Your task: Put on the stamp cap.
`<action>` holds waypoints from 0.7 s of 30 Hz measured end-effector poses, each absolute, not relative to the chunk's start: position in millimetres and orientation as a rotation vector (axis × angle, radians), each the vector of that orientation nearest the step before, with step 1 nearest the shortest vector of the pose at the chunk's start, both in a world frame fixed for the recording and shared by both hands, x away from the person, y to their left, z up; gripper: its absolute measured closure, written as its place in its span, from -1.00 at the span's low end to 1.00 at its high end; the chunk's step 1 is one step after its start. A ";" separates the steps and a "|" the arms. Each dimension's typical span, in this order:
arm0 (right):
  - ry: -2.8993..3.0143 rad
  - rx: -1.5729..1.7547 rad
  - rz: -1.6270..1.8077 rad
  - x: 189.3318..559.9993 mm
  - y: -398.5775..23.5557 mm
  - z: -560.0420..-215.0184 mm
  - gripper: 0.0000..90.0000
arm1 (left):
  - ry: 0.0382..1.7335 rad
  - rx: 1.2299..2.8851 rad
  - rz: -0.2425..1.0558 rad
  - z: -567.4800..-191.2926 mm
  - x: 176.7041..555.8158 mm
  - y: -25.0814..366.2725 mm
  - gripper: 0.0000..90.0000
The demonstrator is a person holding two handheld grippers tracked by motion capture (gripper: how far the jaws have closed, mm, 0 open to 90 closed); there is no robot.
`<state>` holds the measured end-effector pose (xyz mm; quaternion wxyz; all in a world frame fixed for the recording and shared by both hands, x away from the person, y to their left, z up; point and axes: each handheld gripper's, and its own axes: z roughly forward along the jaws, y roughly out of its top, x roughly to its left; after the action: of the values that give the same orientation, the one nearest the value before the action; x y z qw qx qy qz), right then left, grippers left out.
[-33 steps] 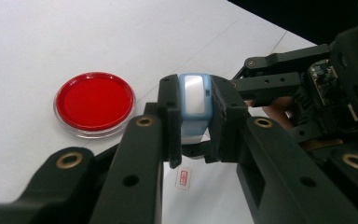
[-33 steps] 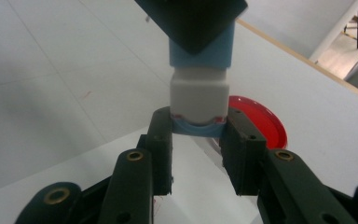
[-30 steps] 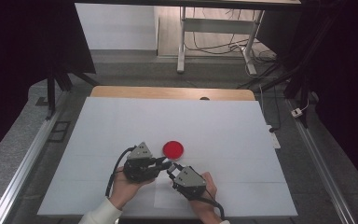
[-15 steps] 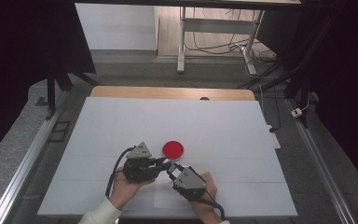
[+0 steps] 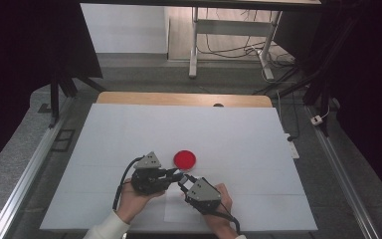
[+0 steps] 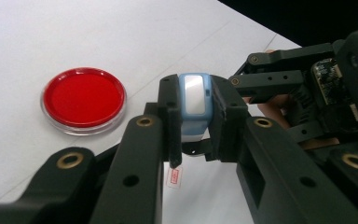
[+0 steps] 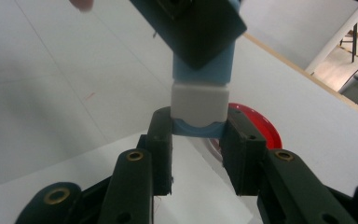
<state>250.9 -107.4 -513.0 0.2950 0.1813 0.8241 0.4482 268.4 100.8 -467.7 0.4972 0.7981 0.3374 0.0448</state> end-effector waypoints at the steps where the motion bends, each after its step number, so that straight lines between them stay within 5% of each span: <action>1: 2.203 0.486 1.195 252.3 -107.3 -513.6 0.44 | 0.816 1.936 0.110 -467.8 268.6 100.9 0.69; 21: 2.359 0.583 1.217 269.7 -145.1 -512.3 0.07 | 0.811 1.931 0.156 -462.4 267.5 111.1 0.68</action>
<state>269.7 -145.1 -512.3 0.2104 0.2097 0.8487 0.4377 267.5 111.1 -462.4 0.4976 0.7974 0.3351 0.0644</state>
